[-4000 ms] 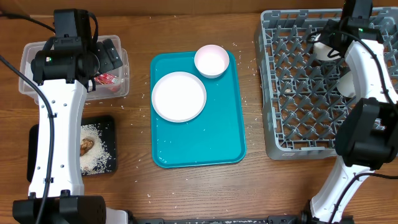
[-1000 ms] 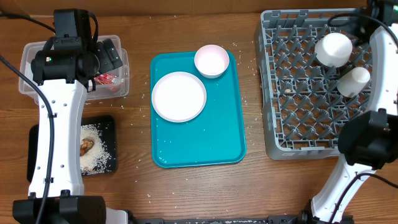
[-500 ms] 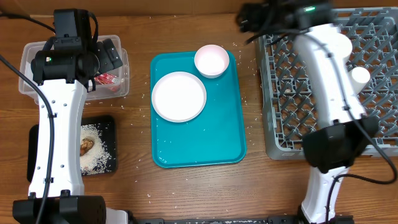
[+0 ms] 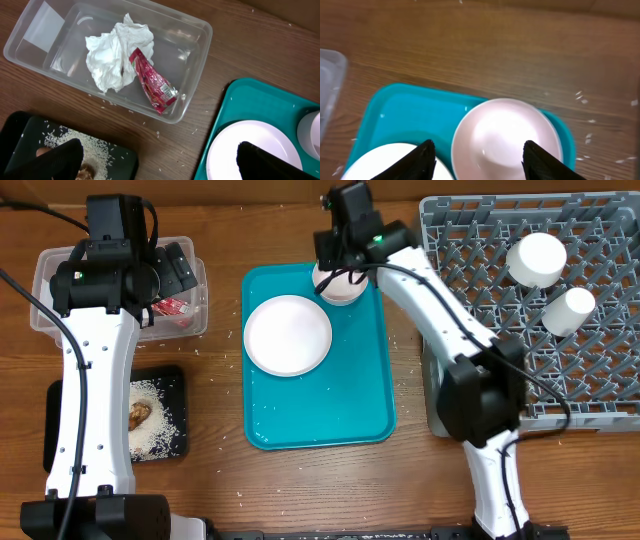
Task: Sort waste into correct bins and load items into the dishwasher
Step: 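Reach the right gripper to the pink-rimmed bowl and grasp it, then lift the pink bowl and carry it right over the rack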
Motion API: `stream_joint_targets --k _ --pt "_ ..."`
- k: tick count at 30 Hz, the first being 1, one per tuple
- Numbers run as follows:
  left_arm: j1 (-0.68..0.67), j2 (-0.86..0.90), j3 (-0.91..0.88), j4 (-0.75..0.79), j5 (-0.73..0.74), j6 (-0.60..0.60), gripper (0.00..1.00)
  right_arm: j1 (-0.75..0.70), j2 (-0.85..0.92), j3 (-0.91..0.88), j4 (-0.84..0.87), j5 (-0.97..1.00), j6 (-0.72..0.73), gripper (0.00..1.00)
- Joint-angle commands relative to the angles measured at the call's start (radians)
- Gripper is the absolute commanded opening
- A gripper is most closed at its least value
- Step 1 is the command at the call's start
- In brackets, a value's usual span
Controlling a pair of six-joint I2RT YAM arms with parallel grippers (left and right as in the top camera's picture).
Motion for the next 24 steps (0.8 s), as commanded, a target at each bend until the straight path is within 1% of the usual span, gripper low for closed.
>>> stream_joint_targets --k 1,6,9,24 --pt "0.0 -0.005 0.014 0.0 0.004 -0.009 1.0 0.04 0.046 -0.01 0.019 -0.008 0.03 0.57" --pt "0.0 -0.005 0.014 0.0 0.004 -0.009 1.0 0.089 0.078 -0.01 0.041 0.006 0.03 0.58" --pt "0.0 -0.005 0.014 0.0 0.004 -0.01 1.0 0.106 0.083 -0.01 0.056 0.054 0.034 0.58" --pt "0.0 -0.005 0.014 0.0 0.004 -0.009 1.0 0.092 0.156 -0.01 0.061 0.061 0.034 0.57"
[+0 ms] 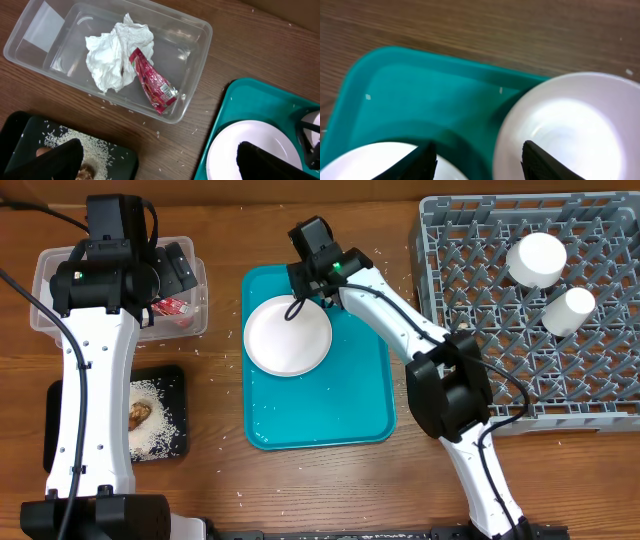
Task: Sort waste into correct bins and load items into the dishwasher
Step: 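Lift the pink bowl and carry it right over the rack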
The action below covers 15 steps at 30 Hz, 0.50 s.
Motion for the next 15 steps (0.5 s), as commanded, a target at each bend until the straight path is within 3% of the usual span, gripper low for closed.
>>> stream_joint_targets --k 1,2,5,10,15 --pt "0.0 -0.005 0.014 0.0 0.003 -0.009 1.0 0.001 0.028 -0.003 0.0 0.013 0.005 0.56" --pt "0.0 -0.005 0.014 0.0 0.004 -0.009 1.0 0.0 0.028 -0.003 0.002 0.013 0.005 0.55" --pt "0.0 -0.005 0.014 0.0 0.004 -0.009 1.0 0.0 0.028 -0.003 0.003 0.013 0.005 0.39" --pt "0.0 -0.005 0.014 0.0 0.003 -0.01 1.0 0.001 0.027 -0.002 -0.003 0.013 0.005 0.28" --pt "0.0 -0.005 0.014 0.0 0.004 -0.009 1.0 0.0 0.008 0.047 -0.037 0.013 0.024 0.04"
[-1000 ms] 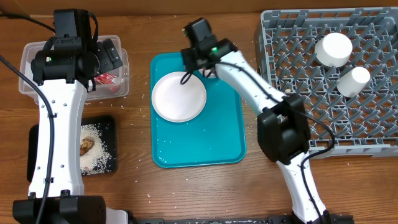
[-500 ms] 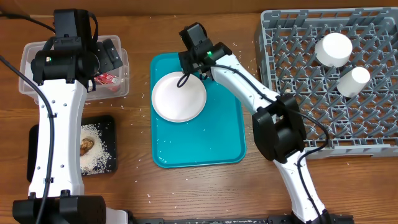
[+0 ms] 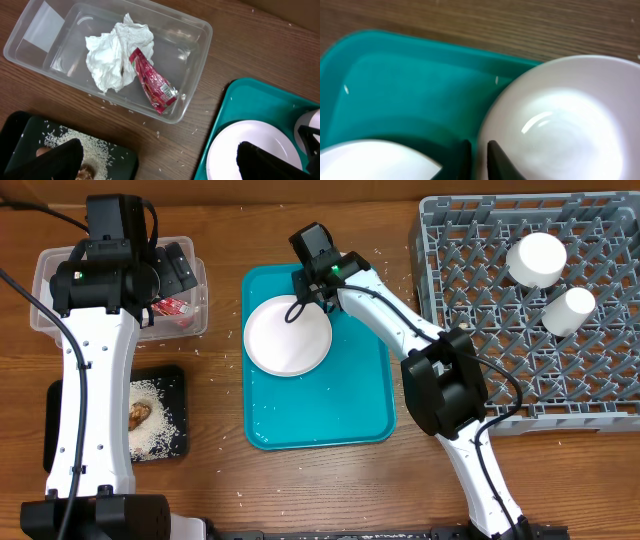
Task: Sort waste into correct bins and load items into the dishwasher
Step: 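Lift the pink bowl and carry it right over the rack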
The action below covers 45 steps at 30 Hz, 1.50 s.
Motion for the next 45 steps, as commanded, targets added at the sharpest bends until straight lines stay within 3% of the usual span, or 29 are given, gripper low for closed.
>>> stream_joint_targets --k 1,10,13,20,26,30,32,37,41,45 --pt "0.0 -0.005 0.014 0.0 0.003 -0.01 1.0 0.001 -0.027 0.061 -0.021 0.005 0.025 0.04" --pt "0.0 -0.005 0.014 0.0 0.004 -0.009 1.0 -0.148 -0.233 0.333 -0.251 -0.043 0.029 0.04" --pt "0.0 -0.005 0.014 0.0 0.004 -0.009 1.0 -0.269 -0.312 0.349 -0.287 -0.253 0.028 0.04" --pt "0.0 -0.005 0.014 0.0 0.004 -0.01 1.0 -0.705 -0.36 0.337 -0.372 -1.023 0.017 0.04" --pt "0.0 -0.005 0.014 0.0 0.003 -0.01 1.0 -1.004 -0.36 0.274 -0.609 -1.196 -0.125 0.04" --pt "0.0 -0.005 0.014 0.0 0.004 -0.009 1.0 -1.146 -0.36 0.242 -0.863 -1.305 -0.336 0.04" --pt "0.0 -0.005 0.014 0.0 0.004 -0.009 1.0 -1.186 -0.36 0.23 -0.941 -1.339 -0.44 0.04" --pt "0.0 -0.005 0.014 0.0 0.003 -0.01 1.0 -1.199 -0.367 0.148 -0.941 -1.321 -0.449 0.04" --pt "0.0 -0.005 0.014 0.0 0.004 -0.009 1.0 -1.166 -0.367 0.02 -0.94 -1.326 -0.495 0.04" --pt "0.0 -0.005 0.014 0.0 0.004 -0.01 1.0 -1.13 -0.367 -0.18 -0.939 -1.461 -0.595 0.04"
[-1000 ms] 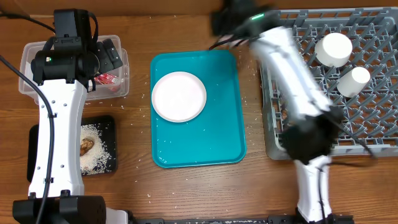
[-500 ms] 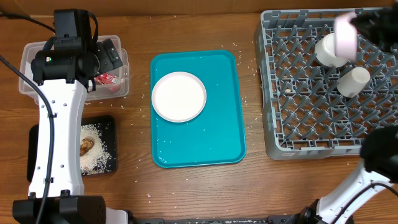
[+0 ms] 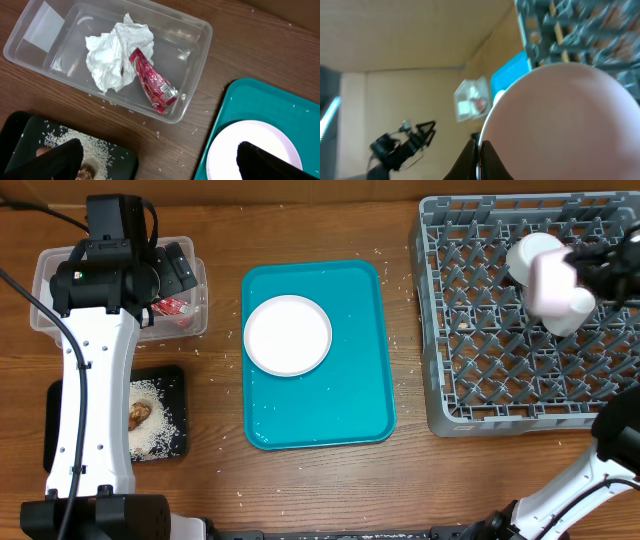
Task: Sort waste into correct bins and load items into the dishwasher
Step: 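Lift the pink bowl and carry it right over the rack, then lower the pink bowl upside down into the rack and release it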
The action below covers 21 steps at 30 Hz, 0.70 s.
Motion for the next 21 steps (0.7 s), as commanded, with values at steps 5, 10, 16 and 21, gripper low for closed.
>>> stream_joint_targets --k 5,10,16,21 --pt "0.0 -0.005 0.014 0.0 0.004 -0.01 1.0 0.036 -0.013 -0.303 0.113 -0.243 -0.144 0.04" --pt "0.0 -0.005 0.014 0.0 0.004 -0.01 1.0 0.019 -0.013 -0.42 0.207 -0.249 -0.144 0.04" --pt "0.0 -0.005 0.014 0.0 0.003 -0.01 1.0 -0.037 -0.013 -0.426 0.231 -0.233 -0.144 0.04" --pt "0.0 -0.005 0.014 0.0 0.004 -0.01 1.0 -0.076 -0.013 -0.426 0.299 -0.078 -0.056 0.04"
